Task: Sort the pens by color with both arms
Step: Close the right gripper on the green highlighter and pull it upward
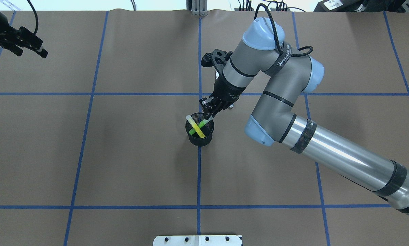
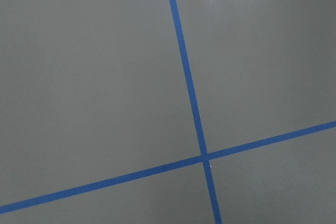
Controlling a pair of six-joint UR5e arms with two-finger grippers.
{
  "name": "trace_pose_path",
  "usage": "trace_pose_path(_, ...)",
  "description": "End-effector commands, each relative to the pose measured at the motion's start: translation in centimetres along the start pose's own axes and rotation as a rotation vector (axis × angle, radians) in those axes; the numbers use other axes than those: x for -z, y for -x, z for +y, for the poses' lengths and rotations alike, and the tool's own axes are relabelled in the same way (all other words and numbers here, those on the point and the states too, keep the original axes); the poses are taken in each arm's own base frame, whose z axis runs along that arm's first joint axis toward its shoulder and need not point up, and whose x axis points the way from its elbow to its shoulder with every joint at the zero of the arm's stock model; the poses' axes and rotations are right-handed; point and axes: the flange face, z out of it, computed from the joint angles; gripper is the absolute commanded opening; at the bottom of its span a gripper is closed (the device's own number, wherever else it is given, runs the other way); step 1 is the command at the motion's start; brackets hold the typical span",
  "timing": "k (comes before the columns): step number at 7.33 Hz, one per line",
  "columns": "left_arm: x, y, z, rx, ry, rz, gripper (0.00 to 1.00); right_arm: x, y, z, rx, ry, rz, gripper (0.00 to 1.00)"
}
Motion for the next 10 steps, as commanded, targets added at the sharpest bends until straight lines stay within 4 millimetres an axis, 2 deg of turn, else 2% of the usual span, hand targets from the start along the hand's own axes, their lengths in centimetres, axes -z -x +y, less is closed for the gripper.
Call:
trace_pose_path(1,0.2,0.1,0.0,0.003,-0.004,0.000,0.99,0.0,0.1,0.0,0.000,0.002,-0.001,0.14)
trace_pose_path(4,0.4,0.0,0.0,0.000,-0.008,0.001,0.99,1.3,1.0,0.4,0.010,0.022,-0.047,0.13)
trace_pose_path(9,0.8,-0.5,0.2,0.002,-0.014,0.004,0.99,8.0,0.8,-0.3,-0.059,-0.015,-0.105,0.10)
trace_pose_path(10,0.8,-0.5,0.2,0.002,-0.014,0.002,0.99,9.3,0.1,-0.3,-0.069,-0.016,-0.117,0.09)
